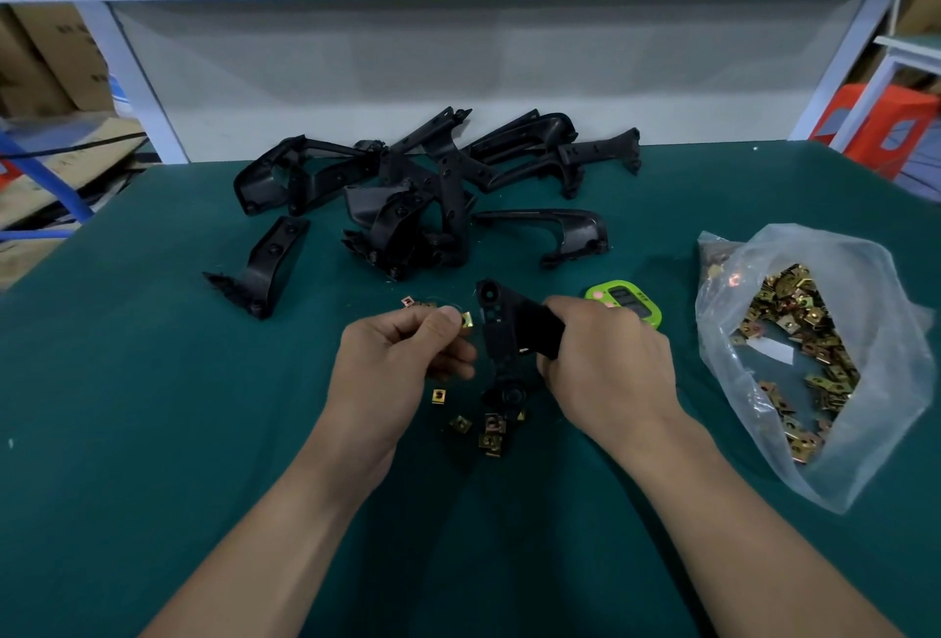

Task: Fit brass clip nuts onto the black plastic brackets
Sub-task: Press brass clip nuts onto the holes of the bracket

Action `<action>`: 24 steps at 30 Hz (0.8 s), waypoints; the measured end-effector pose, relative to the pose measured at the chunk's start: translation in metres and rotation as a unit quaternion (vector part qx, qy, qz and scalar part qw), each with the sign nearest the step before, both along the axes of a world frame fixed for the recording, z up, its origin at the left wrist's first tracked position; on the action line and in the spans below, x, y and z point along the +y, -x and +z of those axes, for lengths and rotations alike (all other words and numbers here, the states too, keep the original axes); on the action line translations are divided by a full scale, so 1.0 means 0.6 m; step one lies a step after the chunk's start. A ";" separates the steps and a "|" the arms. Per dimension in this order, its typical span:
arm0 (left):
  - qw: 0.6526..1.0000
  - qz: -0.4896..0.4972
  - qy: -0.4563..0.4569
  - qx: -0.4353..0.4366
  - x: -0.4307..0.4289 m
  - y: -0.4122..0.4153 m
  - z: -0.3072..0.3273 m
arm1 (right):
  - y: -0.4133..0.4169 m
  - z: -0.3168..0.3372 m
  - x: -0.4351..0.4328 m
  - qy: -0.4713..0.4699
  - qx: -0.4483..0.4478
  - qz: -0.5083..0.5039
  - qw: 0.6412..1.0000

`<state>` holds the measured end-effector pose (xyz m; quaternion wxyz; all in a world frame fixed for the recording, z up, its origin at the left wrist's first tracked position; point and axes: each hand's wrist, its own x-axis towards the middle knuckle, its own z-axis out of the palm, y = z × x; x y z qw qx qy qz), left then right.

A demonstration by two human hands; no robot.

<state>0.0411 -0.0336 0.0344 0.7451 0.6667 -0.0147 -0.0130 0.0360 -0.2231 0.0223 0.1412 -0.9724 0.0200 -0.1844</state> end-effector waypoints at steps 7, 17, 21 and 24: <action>0.999 -0.010 -0.034 -0.017 0.000 0.001 0.000 | 0.002 0.005 0.002 0.012 0.019 0.012 1.000; 0.999 0.011 -0.029 -0.015 -0.004 0.002 0.000 | 0.005 0.006 0.006 -0.005 0.037 0.000 0.999; 0.999 0.009 -0.030 -0.017 -0.005 0.001 -0.001 | 0.005 0.008 0.004 0.002 0.031 -0.001 1.000; 0.999 0.003 -0.040 -0.024 -0.004 0.001 -0.001 | 0.005 0.010 0.007 0.018 0.032 0.004 0.999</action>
